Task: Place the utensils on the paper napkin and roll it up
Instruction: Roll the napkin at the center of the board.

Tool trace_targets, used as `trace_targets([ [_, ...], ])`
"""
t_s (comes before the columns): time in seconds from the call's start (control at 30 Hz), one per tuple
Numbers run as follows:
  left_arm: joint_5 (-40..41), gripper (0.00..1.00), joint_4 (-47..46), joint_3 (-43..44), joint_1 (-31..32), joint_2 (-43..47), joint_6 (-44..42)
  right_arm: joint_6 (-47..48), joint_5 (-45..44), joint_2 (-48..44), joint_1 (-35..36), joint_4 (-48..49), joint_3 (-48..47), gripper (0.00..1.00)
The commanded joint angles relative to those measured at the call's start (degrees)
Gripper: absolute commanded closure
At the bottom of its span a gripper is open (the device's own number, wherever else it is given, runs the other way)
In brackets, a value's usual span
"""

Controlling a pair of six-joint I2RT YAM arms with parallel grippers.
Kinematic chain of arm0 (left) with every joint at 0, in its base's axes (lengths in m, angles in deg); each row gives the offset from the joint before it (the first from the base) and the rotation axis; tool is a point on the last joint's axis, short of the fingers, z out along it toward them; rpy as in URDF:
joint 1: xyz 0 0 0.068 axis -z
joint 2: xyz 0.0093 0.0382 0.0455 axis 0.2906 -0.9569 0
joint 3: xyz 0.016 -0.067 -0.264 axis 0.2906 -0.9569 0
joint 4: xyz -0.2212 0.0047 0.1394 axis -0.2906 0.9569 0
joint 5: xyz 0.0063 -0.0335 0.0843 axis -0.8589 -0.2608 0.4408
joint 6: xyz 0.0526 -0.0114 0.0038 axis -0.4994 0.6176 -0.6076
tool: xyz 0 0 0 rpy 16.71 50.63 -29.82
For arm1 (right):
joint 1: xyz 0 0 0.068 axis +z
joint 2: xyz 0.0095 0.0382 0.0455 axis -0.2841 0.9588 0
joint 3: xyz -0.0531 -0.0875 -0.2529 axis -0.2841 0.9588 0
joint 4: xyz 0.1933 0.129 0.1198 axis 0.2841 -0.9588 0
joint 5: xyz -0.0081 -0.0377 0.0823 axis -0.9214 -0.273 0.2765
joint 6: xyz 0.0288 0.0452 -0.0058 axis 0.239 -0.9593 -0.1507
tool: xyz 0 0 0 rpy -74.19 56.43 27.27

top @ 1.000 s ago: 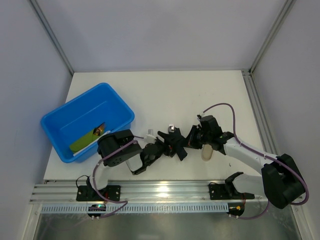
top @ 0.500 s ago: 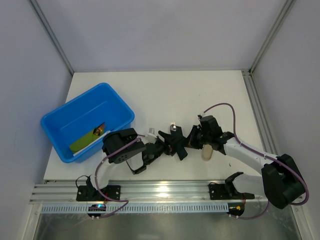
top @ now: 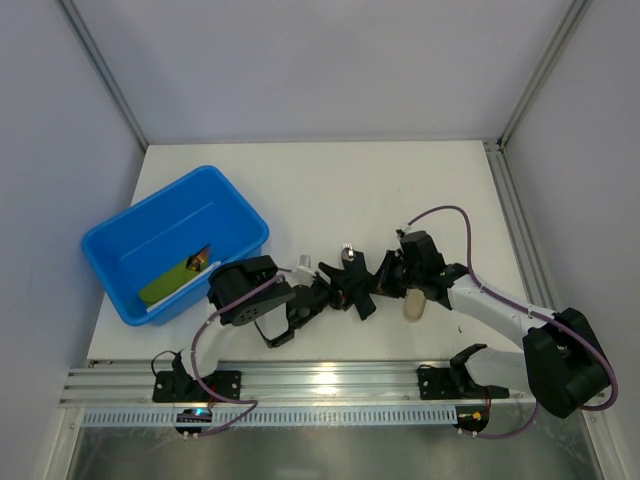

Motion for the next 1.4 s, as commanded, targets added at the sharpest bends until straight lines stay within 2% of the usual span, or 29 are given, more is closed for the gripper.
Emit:
trace_targets([
  [0.0,-0.6,0.64,9.3,-3.5,-1.6,-9.9,5.9,0.9,0.2,-1.8,-0.1,-0.8,-0.2,0.96],
  [0.1,-0.9,0.7,8.0,-3.5,-1.8,-11.0,5.7,0.9,0.1,-1.9,-0.1,-0.8,-0.1,0.97],
  [0.2,-1.6,0.84,4.3,-2.8,-2.4,-13.6,5.5,0.9,0.1,-1.9,-0.1,-0.8,0.1,0.96],
  [0.37,-2.4,0.91,3.4,-2.0,-3.3,-14.8,4.3,1.0,-0.1,-2.1,-0.1,-1.1,0.1,0.96],
  [0.47,-2.7,1.0,3.3,-1.8,-3.7,-14.4,3.1,1.2,-0.4,-1.8,-0.1,-1.3,0.0,0.96],
  [0.83,-2.1,1.0,9.9,-2.6,-3.0,-8.2,-1.8,1.8,-1.7,-3.4,-0.1,-2.8,0.3,0.97],
  [0.93,-0.7,0.9,11.9,-2.6,-1.8,-7.0,-2.3,1.8,-2.1,-4.3,-0.1,-3.3,1.2,0.97],
  [0.97,-0.5,0.82,12.2,-2.5,-1.2,-6.8,-2.5,1.8,-2.3,-4.5,-0.1,-3.4,1.4,0.96],
  [1.07,0.5,0.7,13.1,-2.0,-0.4,-6.7,-2.7,1.8,-2.5,-5.2,-0.1,-3.4,2.0,0.96],
  [1.23,1.9,0.61,13.2,-1.5,0.6,-6.5,-4.4,1.9,-2.4,-5.1,-0.1,-2.7,2.7,0.97],
  [1.37,2.4,0.5,12.0,-2.3,0.8,-5.9,-5.2,1.8,-2.2,-4.8,-0.1,-1.9,3.3,0.96],
])
